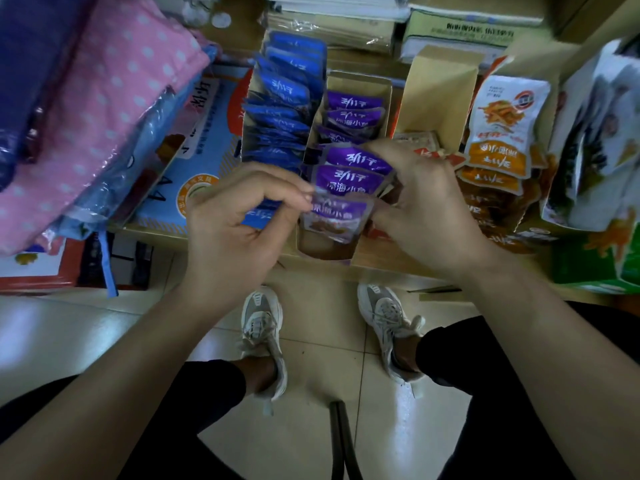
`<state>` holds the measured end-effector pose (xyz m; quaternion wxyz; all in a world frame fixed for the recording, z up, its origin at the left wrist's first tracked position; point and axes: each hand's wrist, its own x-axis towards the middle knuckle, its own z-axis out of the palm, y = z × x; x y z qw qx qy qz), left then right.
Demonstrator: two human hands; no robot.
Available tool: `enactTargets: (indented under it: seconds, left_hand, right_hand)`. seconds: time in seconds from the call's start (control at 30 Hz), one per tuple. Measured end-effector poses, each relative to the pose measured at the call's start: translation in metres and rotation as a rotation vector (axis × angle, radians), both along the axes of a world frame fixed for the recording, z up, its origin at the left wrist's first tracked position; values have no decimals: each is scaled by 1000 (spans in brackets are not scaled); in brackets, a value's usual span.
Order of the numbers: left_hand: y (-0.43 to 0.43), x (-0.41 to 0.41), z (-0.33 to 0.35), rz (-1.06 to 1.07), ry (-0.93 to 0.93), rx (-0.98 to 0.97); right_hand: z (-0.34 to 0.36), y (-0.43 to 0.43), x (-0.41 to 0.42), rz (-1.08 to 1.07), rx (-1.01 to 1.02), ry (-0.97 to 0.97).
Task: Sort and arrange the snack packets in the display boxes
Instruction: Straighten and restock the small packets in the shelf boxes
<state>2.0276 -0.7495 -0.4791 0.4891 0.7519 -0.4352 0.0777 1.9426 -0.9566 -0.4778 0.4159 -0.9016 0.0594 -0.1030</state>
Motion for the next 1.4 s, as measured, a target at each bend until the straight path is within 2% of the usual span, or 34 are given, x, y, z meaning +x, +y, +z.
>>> enactTargets:
  seconds: [0.17,0.33,0.4,0.47,0.57,0.63,0.83,1.0,1.2,1.4]
  left_hand:
    - [-5,5,-10,11,-66,93]
    - [-3,5,-20,16,-31,139]
    - [-2,5,-19,69,9,149]
    - [-1,7,-17,61,-2,172]
    - [2,15,-14,-65,-212,234]
    - [4,16,-14,-100,-307,250]
    - [13,8,-17,-132,-304,159]
    - [20,7,-13,-180,-267,222]
    - [21,10,-16,-202,-237,311]
    - [19,10,-15,-204,-224,305]
  right_hand:
    - [6,-3,2,71,187,90]
    - [11,-2,-2,168,335,171]
    - [9,-3,-4,207,303,189]
    - [4,-3,-5,234,181,187]
    - [-10,0,-4,270,-113,120]
    - [-17,4,-4,277,-225,92]
    - [-17,5,-25,121,-39,-49]
    - [-27,23,-47,49,-17,-146]
    - [-13,4,-43,74,205,4]
    - [-6,-6,-14,228,-64,-31]
